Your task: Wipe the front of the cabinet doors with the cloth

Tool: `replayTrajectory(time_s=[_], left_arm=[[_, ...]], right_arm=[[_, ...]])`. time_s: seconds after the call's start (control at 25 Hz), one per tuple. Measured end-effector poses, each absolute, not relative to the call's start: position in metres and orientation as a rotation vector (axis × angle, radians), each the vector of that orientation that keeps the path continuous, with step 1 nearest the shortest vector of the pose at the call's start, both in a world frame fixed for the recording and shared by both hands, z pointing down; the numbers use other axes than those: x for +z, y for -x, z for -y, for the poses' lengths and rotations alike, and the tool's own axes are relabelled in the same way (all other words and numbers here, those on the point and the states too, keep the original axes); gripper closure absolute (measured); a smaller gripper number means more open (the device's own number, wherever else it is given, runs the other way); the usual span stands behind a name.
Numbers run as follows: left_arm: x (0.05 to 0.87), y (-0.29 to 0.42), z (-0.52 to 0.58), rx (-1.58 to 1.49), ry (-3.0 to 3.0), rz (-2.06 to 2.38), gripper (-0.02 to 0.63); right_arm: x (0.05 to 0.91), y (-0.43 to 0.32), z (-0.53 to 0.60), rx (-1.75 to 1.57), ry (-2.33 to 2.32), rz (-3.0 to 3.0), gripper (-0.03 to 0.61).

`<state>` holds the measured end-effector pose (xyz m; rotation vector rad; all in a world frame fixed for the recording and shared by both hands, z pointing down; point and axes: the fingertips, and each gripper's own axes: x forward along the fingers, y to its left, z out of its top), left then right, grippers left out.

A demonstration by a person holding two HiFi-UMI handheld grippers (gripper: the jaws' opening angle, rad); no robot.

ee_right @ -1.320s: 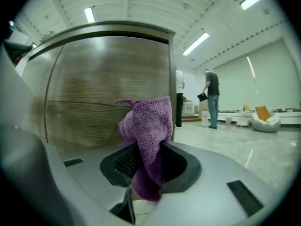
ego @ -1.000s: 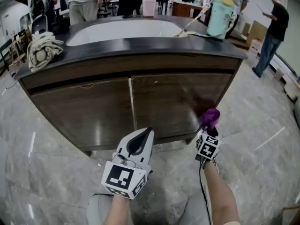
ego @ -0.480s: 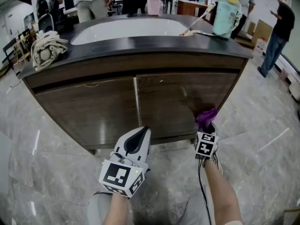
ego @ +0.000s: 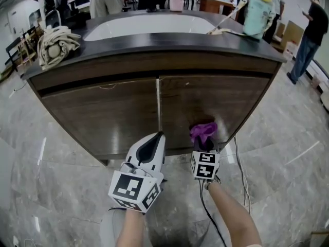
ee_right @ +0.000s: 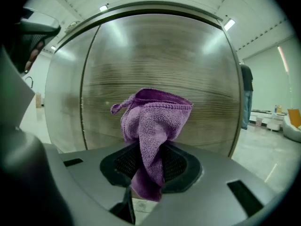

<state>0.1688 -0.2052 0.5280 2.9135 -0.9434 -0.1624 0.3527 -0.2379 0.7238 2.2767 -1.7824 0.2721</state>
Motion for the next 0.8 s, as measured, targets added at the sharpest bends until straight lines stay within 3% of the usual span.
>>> replayTrajectory(time_s=[0.48, 0.64, 0.8], left_arm=[[0.529, -0.159, 0.21, -0.183, -2.892, 0.959, 0.611], [0.529, -0.155, 0.213, -0.19, -2.882, 0.969, 0.611], [0.531, -0.161, 0.213, -0.189, -2.88, 0.953, 0.611]], right_arm=[[0.73, -0.207, 0.277, 0.285, -1.995, 2.074, 0.465], [0.744, -0.221, 0.263, 0.239, -2.004, 2.031, 0.463], [0.781, -0.3, 0.225, 0.256, -2.122, 1.784, 0.463]])
